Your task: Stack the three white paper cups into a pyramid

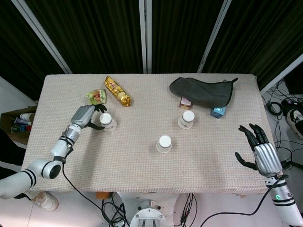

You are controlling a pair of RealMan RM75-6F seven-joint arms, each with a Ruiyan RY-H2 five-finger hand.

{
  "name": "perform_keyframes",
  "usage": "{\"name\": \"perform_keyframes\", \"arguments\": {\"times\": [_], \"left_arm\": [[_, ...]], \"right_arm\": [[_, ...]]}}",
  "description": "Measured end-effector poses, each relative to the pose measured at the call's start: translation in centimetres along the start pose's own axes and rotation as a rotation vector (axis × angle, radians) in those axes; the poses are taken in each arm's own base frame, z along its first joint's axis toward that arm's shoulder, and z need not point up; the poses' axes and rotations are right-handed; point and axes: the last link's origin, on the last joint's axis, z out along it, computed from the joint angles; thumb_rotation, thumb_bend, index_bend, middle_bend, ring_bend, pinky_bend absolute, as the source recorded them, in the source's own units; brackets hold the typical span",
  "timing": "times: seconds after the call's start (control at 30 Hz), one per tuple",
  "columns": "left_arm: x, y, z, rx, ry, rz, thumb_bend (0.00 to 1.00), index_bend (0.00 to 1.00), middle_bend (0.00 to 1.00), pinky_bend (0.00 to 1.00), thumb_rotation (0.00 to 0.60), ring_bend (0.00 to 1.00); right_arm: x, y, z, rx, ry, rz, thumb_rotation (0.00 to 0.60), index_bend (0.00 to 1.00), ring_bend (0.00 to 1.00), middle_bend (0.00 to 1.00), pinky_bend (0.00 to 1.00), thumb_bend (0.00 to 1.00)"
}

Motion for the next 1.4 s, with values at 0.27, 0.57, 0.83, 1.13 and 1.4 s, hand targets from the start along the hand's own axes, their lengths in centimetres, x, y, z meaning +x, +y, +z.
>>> {"name": "perform_keyframes", "arguments": {"times": [0.27, 0.57, 0.83, 1.13, 1.4], "left_arm": [[0.2, 1.3, -1.4, -0.046, 0.007, -0.007, 0.16, 0.44, 0.53, 0.47, 0.6, 0.49], [-1.1, 6.0, -4.3, -0.199, -0.047, -0.017, 0.15, 0.44, 0.53, 0.47, 0.6, 0.49], [-3.0, 9.4, -4.9, -0.309, -0.095, 0.02, 0.15, 0.43, 0.53, 0.47, 0.6, 0.49], [-5.6, 12.1, -3.1, -0.345, -0.093, 0.06, 0.15, 0.44, 0.53, 0.47, 0.6, 0.49], [-6.3, 13.8, -1.8, -0.357, -0.108, 0.044, 0.15, 0.43, 0.53, 0.47, 0.6, 0.49]], "right_arm": [[0.0, 0.0, 0.0, 0.007, 0.008, 0.01, 0.6, 0.07, 0.0, 0.2, 0.07, 0.27], [0.0, 0.1, -0.3, 0.011, 0.013, 0.015, 0.6, 0.07, 0.0, 0.2, 0.07, 0.27], [0.1, 0.5, -1.1, -0.008, 0.02, 0.022, 0.6, 0.07, 0.0, 0.2, 0.07, 0.27], [0.6, 0.9, -1.8, -0.022, 0.039, 0.022, 0.6, 0.07, 0.0, 0.2, 0.07, 0.27], [0.5, 1.0, -1.8, -0.025, 0.039, 0.028, 0.6, 0.07, 0.0, 0.2, 0.07, 0.27]]}}
